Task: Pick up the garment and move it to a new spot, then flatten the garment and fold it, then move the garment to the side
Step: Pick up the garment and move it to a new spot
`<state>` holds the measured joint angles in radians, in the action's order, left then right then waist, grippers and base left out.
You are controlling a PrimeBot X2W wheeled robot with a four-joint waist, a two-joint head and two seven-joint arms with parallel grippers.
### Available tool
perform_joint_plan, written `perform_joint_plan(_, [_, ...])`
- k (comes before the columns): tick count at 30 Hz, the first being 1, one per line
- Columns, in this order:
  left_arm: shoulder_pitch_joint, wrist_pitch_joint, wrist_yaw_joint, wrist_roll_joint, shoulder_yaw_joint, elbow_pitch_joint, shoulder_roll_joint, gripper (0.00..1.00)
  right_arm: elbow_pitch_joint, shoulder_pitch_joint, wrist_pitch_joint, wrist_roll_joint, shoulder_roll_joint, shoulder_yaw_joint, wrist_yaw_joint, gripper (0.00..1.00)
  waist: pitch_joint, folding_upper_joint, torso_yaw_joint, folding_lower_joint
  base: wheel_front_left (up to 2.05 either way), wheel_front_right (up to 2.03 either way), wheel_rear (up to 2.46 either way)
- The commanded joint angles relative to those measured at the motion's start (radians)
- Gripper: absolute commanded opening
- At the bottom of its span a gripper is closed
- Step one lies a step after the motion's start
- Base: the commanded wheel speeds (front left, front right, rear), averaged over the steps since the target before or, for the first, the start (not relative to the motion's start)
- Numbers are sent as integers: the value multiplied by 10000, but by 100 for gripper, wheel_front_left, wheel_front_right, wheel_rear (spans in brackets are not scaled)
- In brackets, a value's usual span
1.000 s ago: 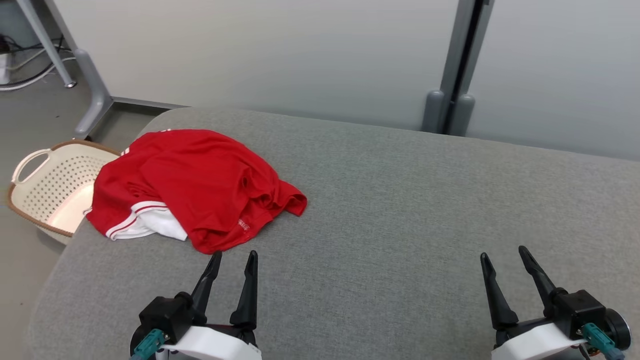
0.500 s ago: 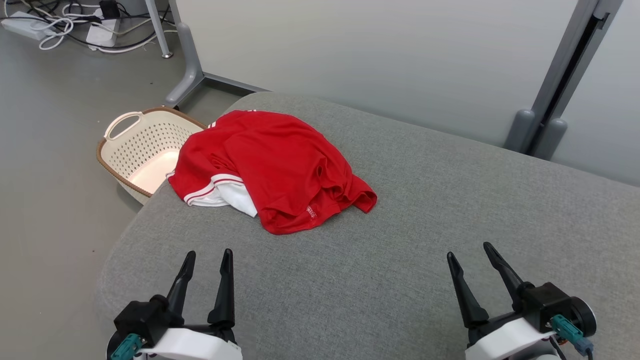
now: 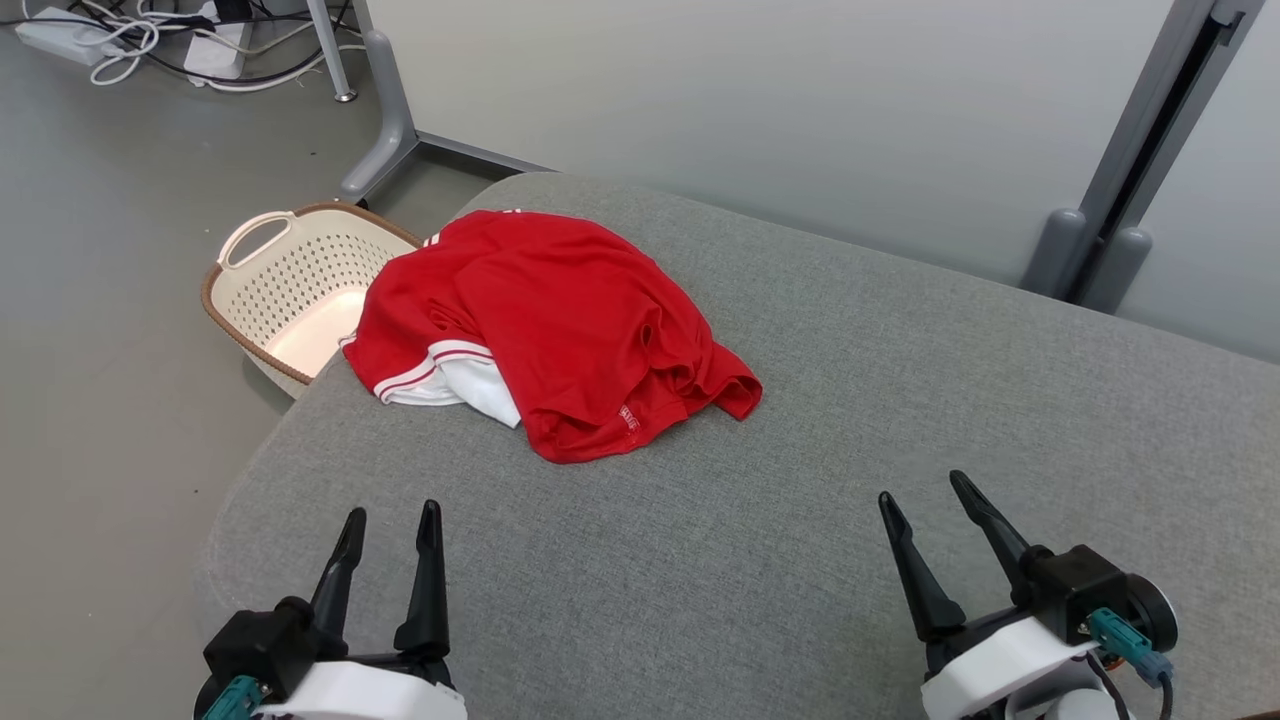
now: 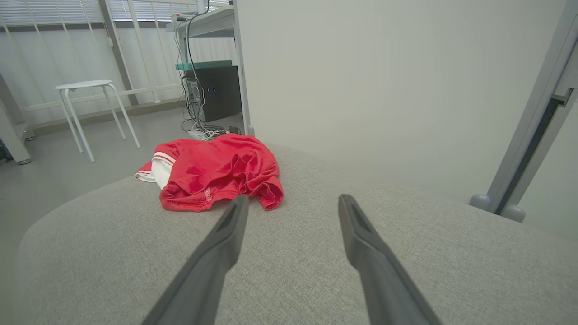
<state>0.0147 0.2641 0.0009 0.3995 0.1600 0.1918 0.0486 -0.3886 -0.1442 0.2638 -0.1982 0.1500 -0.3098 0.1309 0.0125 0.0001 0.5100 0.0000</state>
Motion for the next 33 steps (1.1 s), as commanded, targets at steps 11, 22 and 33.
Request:
perform_joint_plan(11, [-813,1,-445,-143,-526,601,35,100,593,234,3,267,346,986,-3,100,452,-1,-435,0,0,0,0])
perform_joint_plan(22, [-2993,-114,-760,-808,-1200,2575,613,100,1712,-159,-482,561,959,1485,-3,100,2027,-1,-1410,0,0,0,0])
perform_joint_plan(33, [-6055,-2483,-957,-1529,-705,5689,2508,100,2668,-654,-862,646,1365,1648,-3,100,3725,-1,-2463,0,0,0,0])
